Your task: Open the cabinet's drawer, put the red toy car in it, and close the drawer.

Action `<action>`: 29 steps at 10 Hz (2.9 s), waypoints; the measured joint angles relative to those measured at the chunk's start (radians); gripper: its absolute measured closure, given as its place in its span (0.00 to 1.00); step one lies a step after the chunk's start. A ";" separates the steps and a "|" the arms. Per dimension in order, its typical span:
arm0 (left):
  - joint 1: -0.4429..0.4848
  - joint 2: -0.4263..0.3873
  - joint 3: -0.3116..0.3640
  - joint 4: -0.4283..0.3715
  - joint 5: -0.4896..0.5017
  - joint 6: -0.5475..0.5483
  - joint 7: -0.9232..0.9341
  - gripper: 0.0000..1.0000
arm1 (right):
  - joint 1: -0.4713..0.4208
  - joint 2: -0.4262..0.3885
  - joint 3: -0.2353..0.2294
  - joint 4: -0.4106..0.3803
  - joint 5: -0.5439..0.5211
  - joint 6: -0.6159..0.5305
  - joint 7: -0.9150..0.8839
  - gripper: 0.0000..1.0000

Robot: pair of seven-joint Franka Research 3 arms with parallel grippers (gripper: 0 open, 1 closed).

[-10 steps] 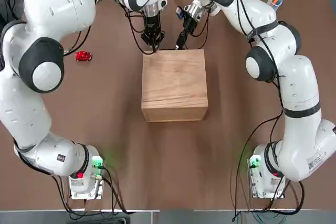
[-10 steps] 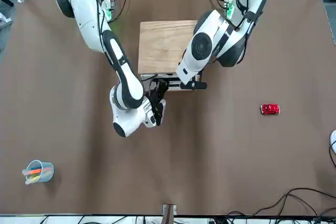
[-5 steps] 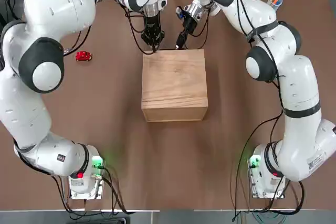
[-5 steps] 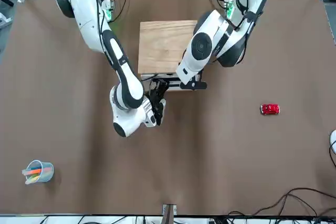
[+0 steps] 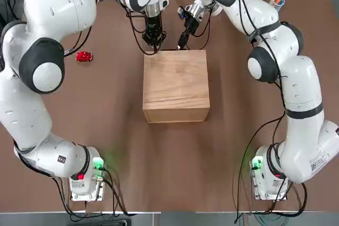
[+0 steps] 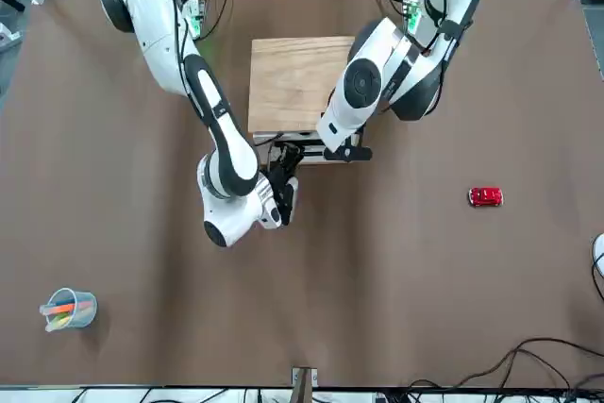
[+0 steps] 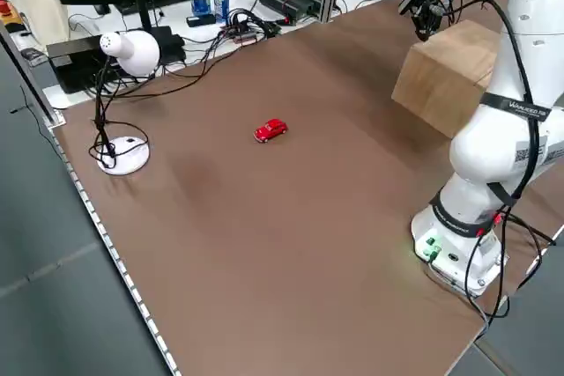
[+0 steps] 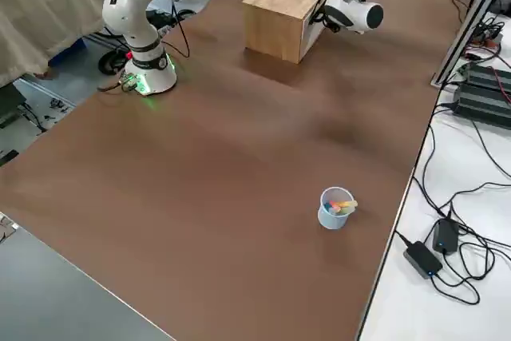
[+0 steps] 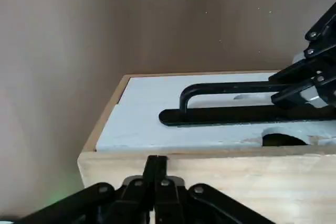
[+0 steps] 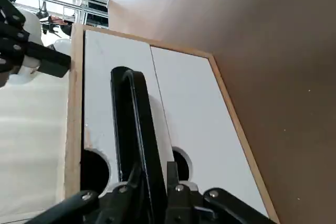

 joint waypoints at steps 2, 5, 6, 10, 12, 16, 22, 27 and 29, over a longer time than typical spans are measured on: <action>0.000 0.000 0.000 0.000 0.000 -0.001 0.000 0.97 | 0.000 0.002 0.000 0.004 0.000 -0.001 0.000 0.79; 0.000 0.000 0.000 0.000 0.000 -0.001 0.000 0.97 | -0.009 0.009 -0.001 0.025 0.000 0.025 -0.001 0.79; 0.000 0.000 0.000 0.000 0.000 -0.002 0.000 0.97 | -0.012 0.013 -0.001 0.035 0.000 0.038 -0.003 0.79; 0.000 0.000 0.000 0.001 0.000 -0.003 0.000 0.97 | -0.019 0.024 -0.001 0.062 0.000 0.068 -0.008 0.79; 0.000 0.000 -0.001 0.001 0.000 -0.004 0.000 0.97 | -0.023 0.025 -0.001 0.067 0.005 0.088 -0.010 0.79; 0.000 -0.004 -0.001 0.001 0.000 -0.007 0.000 0.97 | -0.035 0.027 -0.001 0.079 0.017 0.135 -0.010 0.79; 0.000 -0.005 -0.001 0.001 0.000 -0.008 0.000 0.97 | -0.044 0.030 -0.002 0.081 0.050 0.197 -0.003 0.75; 0.000 -0.005 -0.001 0.001 0.000 -0.008 0.000 0.97 | -0.046 0.031 -0.002 0.082 0.057 0.221 -0.002 0.74; 0.000 -0.005 -0.001 0.001 0.000 -0.008 0.000 0.97 | -0.048 0.031 -0.002 0.082 0.058 0.230 -0.001 0.73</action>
